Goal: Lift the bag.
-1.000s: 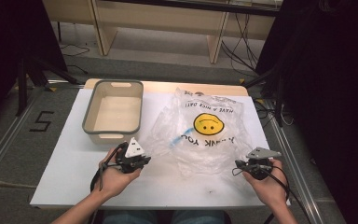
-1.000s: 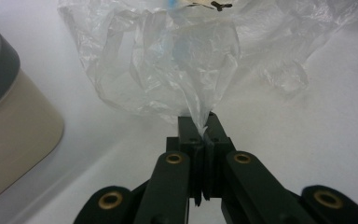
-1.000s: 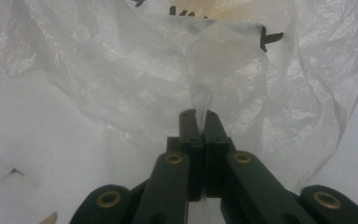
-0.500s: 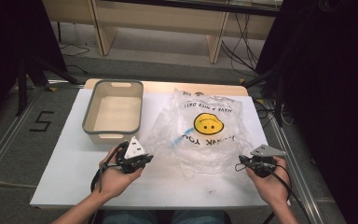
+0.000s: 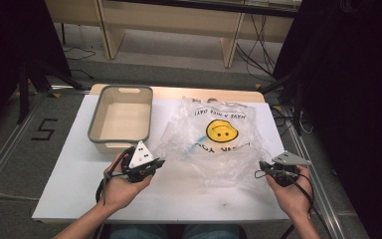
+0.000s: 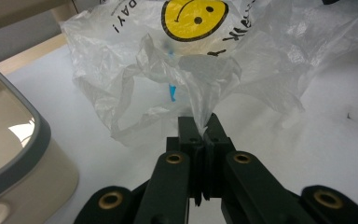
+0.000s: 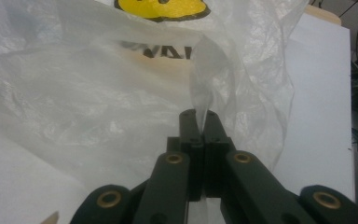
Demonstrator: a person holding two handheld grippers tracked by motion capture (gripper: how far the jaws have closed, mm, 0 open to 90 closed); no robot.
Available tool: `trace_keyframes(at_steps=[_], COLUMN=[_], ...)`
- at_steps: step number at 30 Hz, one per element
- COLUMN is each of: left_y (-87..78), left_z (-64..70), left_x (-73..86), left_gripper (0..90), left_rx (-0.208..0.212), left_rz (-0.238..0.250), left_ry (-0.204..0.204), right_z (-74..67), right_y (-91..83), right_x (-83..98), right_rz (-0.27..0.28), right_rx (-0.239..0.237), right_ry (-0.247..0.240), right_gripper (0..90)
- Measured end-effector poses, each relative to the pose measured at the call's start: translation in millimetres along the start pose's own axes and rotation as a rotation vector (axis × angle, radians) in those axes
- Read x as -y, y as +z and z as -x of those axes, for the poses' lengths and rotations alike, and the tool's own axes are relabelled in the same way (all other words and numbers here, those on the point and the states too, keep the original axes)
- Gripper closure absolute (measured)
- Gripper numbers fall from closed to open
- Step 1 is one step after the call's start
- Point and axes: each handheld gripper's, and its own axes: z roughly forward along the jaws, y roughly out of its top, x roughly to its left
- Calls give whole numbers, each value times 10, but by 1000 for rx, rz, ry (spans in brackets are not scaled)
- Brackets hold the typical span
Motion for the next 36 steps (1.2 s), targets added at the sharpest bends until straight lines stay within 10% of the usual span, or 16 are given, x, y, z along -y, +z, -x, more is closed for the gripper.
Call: trace_keyframes(at_steps=[13, 17, 25, 36], left_y=[-83, -73, -41, -17], left_z=[-28, -27, -17, -17], left_x=[-122, -125, -111, -99], left_gripper=[890, 890, 890, 890], left_rx=[-19, -16, -14, -14], left_rz=[70, 68, 58, 50], left_ry=[7, 7, 7, 7], right_z=[54, 6, -100, -226], right_y=[-37, -16, -111, -291], right_x=[-35, -25, -38, 41], right_rz=[31, 8, 23, 7], right_rx=[25, -54, -196, -314], right_ry=[8, -17, -9, -149], right_gripper=[900, 875, 548, 344])
